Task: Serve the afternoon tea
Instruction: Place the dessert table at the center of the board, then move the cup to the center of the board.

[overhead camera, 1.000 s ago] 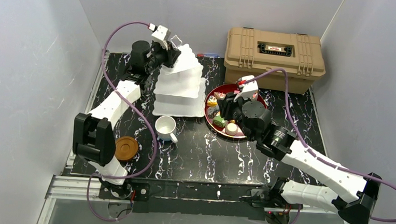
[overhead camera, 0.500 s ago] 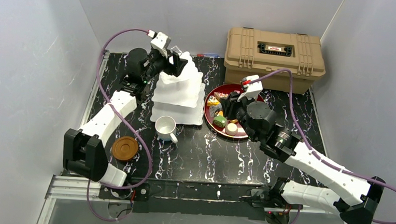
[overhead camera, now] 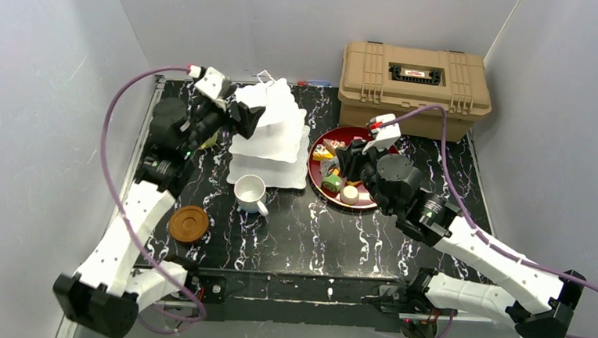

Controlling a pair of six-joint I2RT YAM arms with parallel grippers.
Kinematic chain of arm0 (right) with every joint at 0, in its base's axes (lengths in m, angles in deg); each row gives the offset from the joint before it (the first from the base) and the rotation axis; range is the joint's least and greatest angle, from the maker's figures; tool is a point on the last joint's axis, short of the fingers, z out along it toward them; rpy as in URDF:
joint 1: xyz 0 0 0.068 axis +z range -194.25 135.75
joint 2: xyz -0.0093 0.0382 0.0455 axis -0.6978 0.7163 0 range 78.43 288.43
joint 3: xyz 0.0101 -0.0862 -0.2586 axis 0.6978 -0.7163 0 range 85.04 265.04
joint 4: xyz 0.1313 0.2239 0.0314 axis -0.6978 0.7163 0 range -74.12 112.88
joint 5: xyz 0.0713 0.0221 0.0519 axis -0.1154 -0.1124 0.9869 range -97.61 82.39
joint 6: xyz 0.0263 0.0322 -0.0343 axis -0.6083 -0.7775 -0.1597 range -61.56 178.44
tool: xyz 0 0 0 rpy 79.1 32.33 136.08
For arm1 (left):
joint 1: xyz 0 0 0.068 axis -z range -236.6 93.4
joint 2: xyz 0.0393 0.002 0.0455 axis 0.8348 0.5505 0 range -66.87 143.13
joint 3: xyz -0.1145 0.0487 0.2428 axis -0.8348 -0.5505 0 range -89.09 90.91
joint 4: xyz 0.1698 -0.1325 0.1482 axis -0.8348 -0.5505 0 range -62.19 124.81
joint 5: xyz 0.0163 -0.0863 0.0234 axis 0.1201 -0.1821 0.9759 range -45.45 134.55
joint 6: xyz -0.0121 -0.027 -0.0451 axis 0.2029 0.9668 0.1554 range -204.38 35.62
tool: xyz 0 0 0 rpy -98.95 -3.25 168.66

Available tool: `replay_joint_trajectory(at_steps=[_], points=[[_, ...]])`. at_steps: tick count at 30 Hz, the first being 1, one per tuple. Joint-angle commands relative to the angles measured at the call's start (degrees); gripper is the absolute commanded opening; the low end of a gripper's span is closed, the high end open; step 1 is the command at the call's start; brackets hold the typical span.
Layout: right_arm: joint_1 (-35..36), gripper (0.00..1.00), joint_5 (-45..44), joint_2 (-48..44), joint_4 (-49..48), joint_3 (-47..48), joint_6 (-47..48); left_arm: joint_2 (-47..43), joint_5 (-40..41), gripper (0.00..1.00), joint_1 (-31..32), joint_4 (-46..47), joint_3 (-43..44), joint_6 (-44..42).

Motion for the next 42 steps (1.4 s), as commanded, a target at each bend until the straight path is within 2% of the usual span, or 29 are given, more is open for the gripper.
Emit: replay_joint_trajectory(at_steps=[1,5,9,15,24,35,37,40,42], points=[[-0.3,0.17,-1.8,-2.1,-2.2,0.9,0.3,-7.3,-0.9,0.87,0.1,-15.6,-1.5,-3.7],[-0.3,0.17,-1.7,-2.5,-2.1,1.0,0.2,-8.7,-0.2,0.86,0.1,-29.9,-3.9,-5.6],[-0.3,0.17,-1.4,-2.5,-2.5,1.1,0.2,-6.4,1.8,0.82,-0.2,-35.8,-7.8,-6.8],[-0.3,0.18,-1.2,-2.7,-2.2,1.5,0.1,-2.5,2.0,0.7,-2.5,-33.5,-13.4,-8.2],[-0.3,0.18,-1.6,-3.5,-2.3,1.1,0.1,1.9,1.4,0.43,-4.8,-31.3,-17.6,-10.8],[-0.3,0.18,-1.8,-3.8,-2.0,1.6,0.4,4.9,0.3,0.38,-5.4,-24.7,-22.7,-9.7],[-0.3,0.18,-1.7,-3.9,-2.1,1.6,0.3,6.1,1.0,0.29,-5.6,-24.4,-22.9,-10.2],[-0.3,0.18,-1.9,-4.0,-2.1,1.4,0.2,7.0,2.9,0.0,-6.1,-24.0,-22.9,-10.6],[-0.3,0.18,-1.9,-4.2,-2.1,1.2,0.2,6.7,4.9,0.0,-6.6,-23.7,-23.0,-10.9]])
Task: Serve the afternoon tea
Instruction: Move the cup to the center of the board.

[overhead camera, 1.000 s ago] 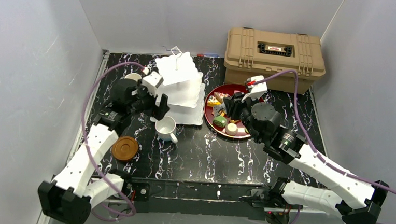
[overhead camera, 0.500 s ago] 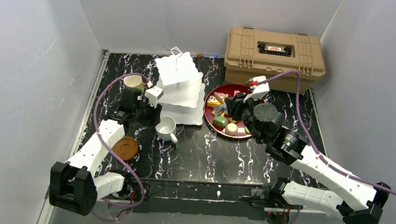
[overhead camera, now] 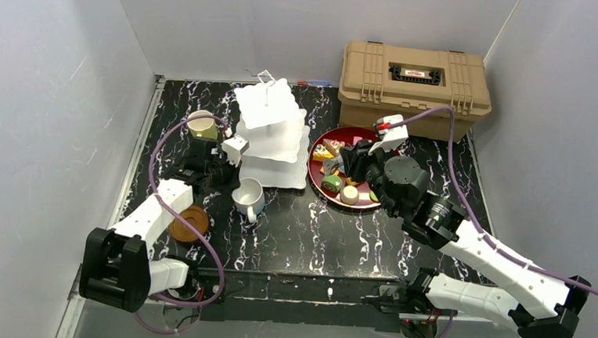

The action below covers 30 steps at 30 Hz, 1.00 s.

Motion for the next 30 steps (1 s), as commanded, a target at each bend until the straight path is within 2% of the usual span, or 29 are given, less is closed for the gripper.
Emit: replay_joint_trajectory(at_steps=[1,8,16,30], points=[[-0.3,0.18,-1.3,-1.7,-2.8,1.1,0.0,-0.4,4.4,0.0,-1.3,0.0,-0.6,-1.3],[-0.4,0.19,-1.1,-2.1,-3.2,0.6,-0.1,-5.8,9.3,0.0,-4.5,-1.6,-0.9,-7.1],[-0.4,0.19,-0.8,-2.8,-2.9,0.6,-0.4,-5.9,9.6,0.0,-15.5,0.3,0.0,-11.9],[-0.3,0.19,-0.5,-3.2,-1.4,1.8,-0.8,-3.3,9.3,0.0,-20.8,6.5,-2.5,-14.3]])
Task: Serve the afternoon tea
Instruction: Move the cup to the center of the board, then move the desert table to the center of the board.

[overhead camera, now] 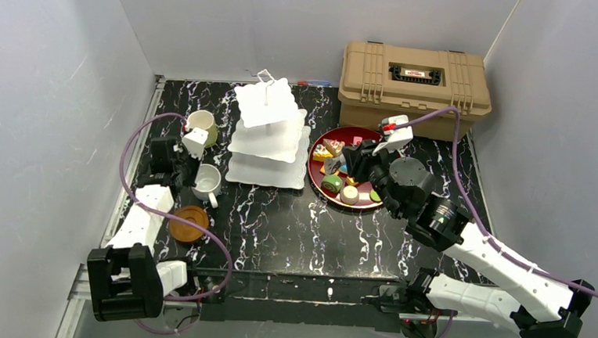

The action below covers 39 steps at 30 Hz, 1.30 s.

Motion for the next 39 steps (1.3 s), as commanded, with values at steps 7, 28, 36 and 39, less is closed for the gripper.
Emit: replay_joint_trajectory(at_steps=[7,28,36,39], points=[[-0.3,0.19,0.9,-1.2,0.9,3.7,-1.4,6.4,-5.1,0.36,-4.7,0.1,5.4,4.5],[-0.4,0.18,-5.9,2.5,0.8,1.6,-0.7,-1.5,-34.6,0.73,-3.9,-17.0,31.6,17.8],[-0.7,0.18,-7.2,3.7,-1.0,0.5,-1.3,11.2,-31.9,0.74,10.4,-7.5,46.2,20.3],[-0.7,0.18,-7.4,3.5,-1.0,0.4,-1.8,16.8,-31.6,0.75,13.2,-2.9,50.1,21.8]])
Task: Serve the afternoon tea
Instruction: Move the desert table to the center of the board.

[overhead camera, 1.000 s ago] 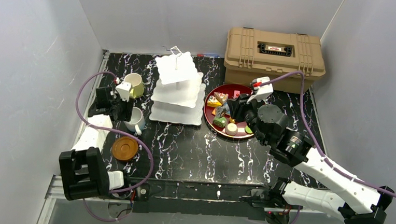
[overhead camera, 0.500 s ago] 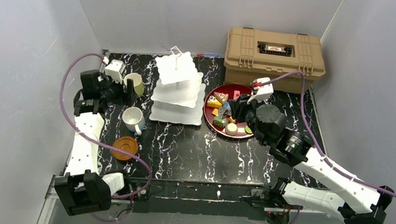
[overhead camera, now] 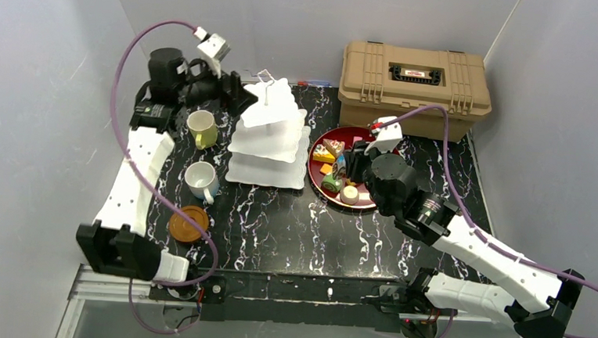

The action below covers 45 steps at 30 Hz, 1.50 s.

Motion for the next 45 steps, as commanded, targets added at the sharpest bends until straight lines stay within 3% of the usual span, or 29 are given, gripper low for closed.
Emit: replay_joint_trajectory(at_steps=[1,5,13,17,21,25,45], points=[[-0.3,0.18,-2.4,-0.6,-4.9,0.5,-0.6,7.0,-0.5,0.75,3.1,7.4,4.8,3.5],[-0.3,0.18,-2.8,-1.0,-4.6,0.7,-0.9,13.0,-1.3,0.75,4.1,9.4,7.7,5.1],[-0.4,0.18,-4.5,-1.3,-4.1,0.4,-0.4,16.4,1.0,0.71,7.3,14.6,5.3,5.2],[-0.5,0.18,-5.5,-1.1,-4.0,-0.3,-0.3,17.0,3.3,0.54,9.1,18.1,3.9,7.3],[-0.7,0.18,-6.3,-1.3,-4.4,-1.3,-0.1,16.0,6.5,0.26,9.6,18.9,2.9,7.6],[-1.2,0.18,-6.4,-1.0,-5.1,-2.1,0.4,13.0,9.0,0.15,10.3,20.6,-0.4,6.7],[-2.8,0.18,-4.8,-1.4,-5.1,-6.9,-0.9,1.4,5.1,0.11,11.8,12.0,-4.2,5.9]])
